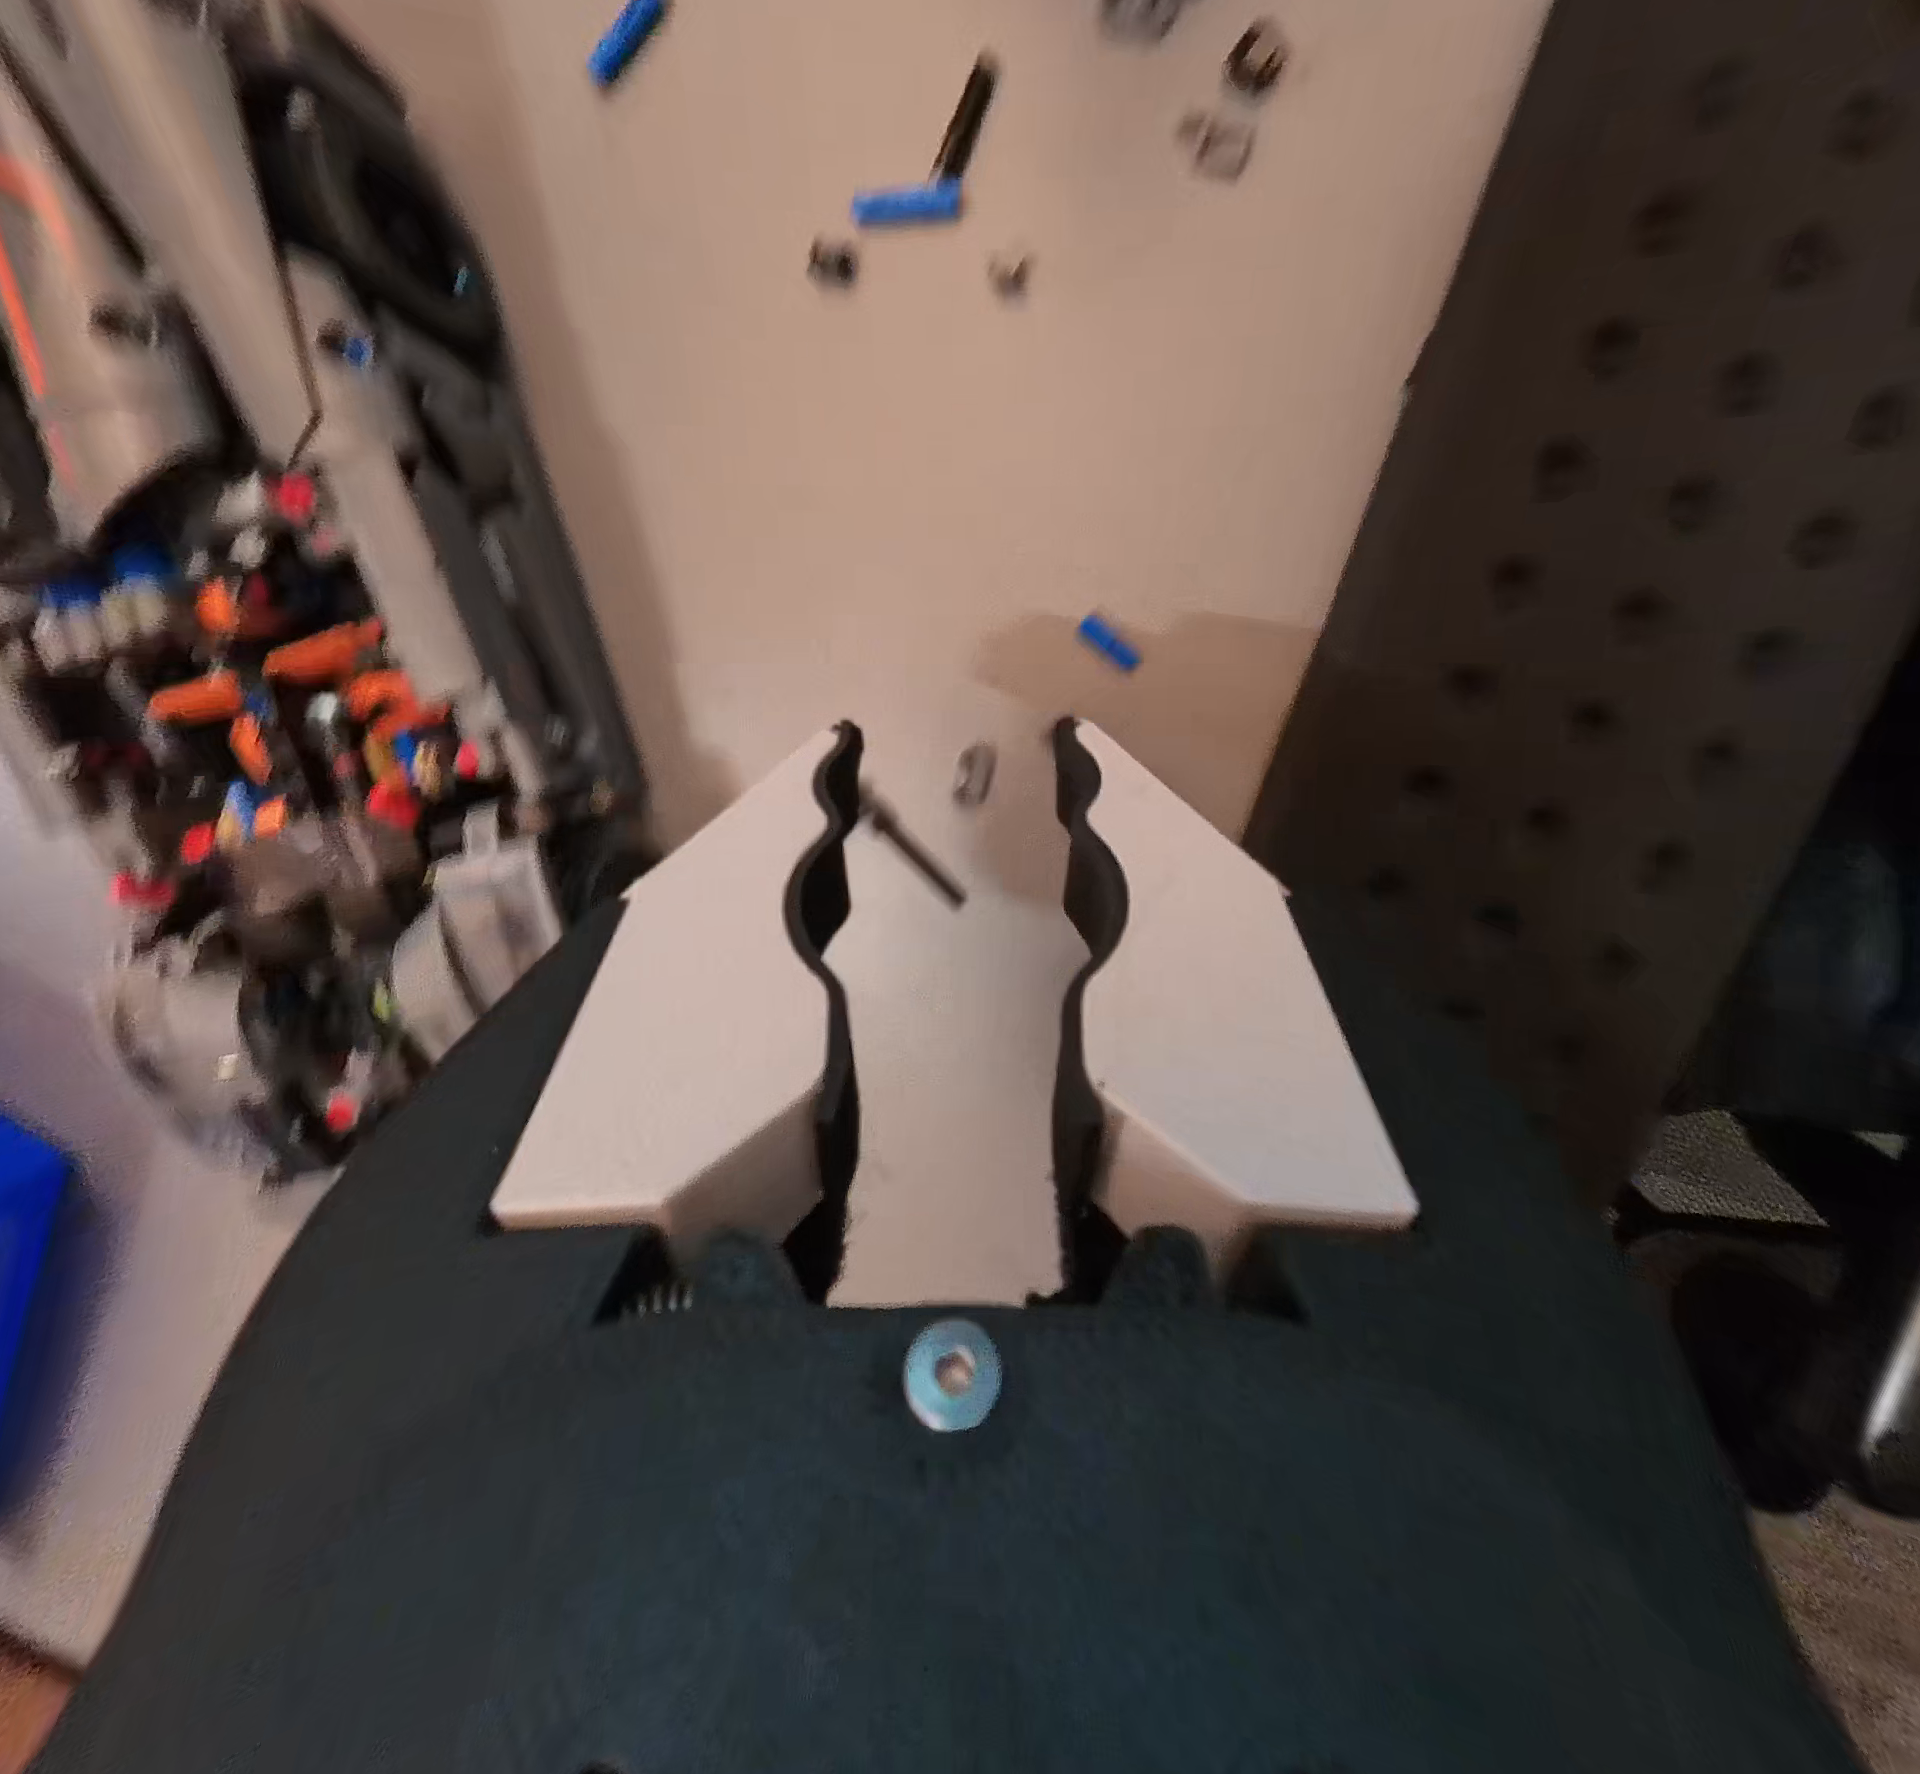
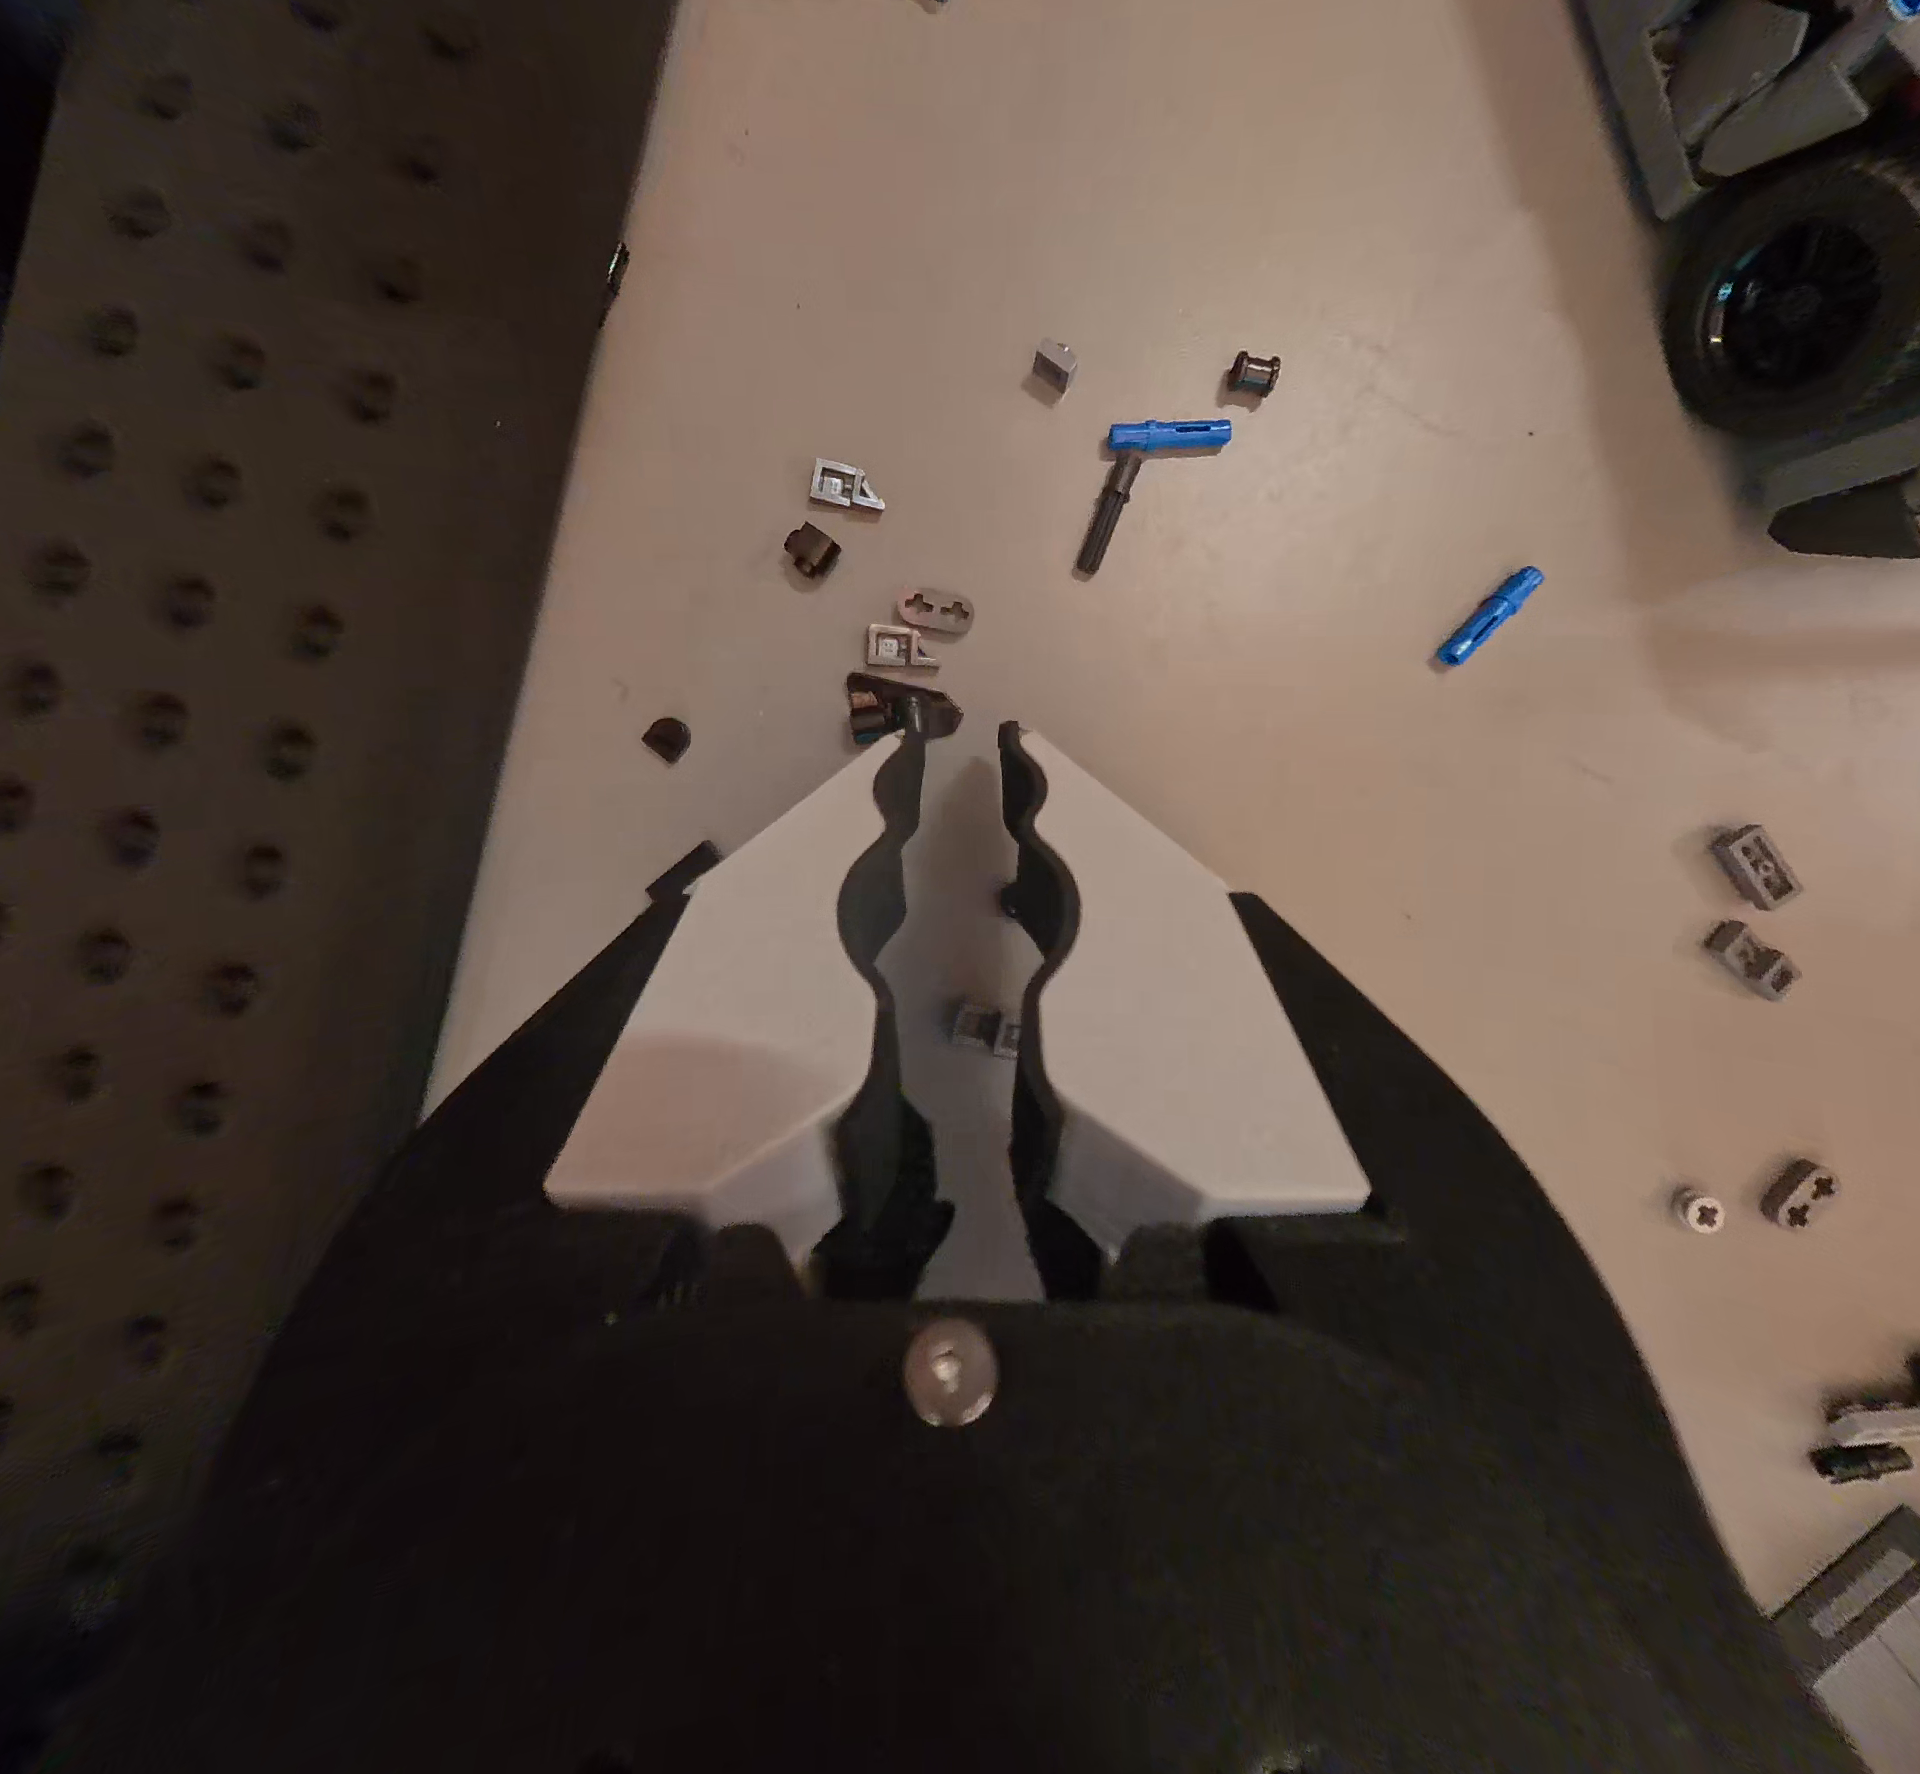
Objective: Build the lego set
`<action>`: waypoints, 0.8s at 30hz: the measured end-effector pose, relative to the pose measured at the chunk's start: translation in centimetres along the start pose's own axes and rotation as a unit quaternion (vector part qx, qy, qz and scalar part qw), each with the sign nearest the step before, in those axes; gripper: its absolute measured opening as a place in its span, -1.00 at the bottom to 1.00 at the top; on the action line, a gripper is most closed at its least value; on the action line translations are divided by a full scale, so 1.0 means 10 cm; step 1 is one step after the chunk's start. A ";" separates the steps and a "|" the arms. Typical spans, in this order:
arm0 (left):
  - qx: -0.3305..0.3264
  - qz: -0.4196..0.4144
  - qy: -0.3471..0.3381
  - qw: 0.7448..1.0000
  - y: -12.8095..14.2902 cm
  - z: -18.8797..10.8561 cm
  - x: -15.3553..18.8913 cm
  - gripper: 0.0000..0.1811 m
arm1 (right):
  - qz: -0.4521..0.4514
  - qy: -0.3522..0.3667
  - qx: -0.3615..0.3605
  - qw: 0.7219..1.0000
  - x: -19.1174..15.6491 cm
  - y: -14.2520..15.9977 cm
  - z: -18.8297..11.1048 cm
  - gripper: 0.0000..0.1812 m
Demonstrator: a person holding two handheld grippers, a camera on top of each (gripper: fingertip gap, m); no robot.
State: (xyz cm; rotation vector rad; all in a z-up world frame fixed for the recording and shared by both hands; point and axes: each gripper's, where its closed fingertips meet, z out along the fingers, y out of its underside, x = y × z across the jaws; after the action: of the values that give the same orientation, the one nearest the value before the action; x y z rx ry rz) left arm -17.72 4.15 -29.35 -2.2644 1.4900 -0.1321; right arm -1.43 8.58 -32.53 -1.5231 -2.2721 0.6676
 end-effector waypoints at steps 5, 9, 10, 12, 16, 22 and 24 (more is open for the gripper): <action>0.002 -0.060 -0.027 0.998 0.30 0.02 -0.15 -0.72 | -0.003 -0.001 -0.002 1.000 -0.02 -0.01 0.03 -0.86; -0.007 -0.083 -0.002 0.997 0.41 0.17 -0.13 -0.77 | -0.002 0.004 0.001 1.000 0.00 -0.02 0.01 -0.87; -0.014 -0.083 0.002 0.996 0.44 0.21 -0.12 -0.79 | -0.002 0.005 0.002 1.000 0.00 -0.02 0.00 -0.87; -0.017 -0.084 0.008 0.996 0.44 0.26 -0.11 -0.84 | -0.001 0.007 0.004 1.000 0.01 -0.01 -0.02 -0.88; -0.006 -0.087 0.006 0.996 0.37 0.34 -0.15 -1.00 | -0.001 0.015 0.001 1.000 0.05 0.02 -0.05 -0.88; 0.003 -0.040 0.008 0.999 -0.01 0.50 -0.13 -1.00 | 0.015 0.047 0.014 0.999 0.22 0.10 -0.25 -0.92; 0.002 -0.018 0.019 1.000 -0.20 0.58 -0.10 -1.00 | 0.022 0.050 0.019 0.998 0.25 0.14 -0.29 -0.92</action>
State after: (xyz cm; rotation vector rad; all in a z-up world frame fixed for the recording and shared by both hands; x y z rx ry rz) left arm -14.64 7.48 -33.68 -2.2986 1.4671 -0.1892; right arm 0.13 11.93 -30.83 -1.5582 -2.1456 0.6271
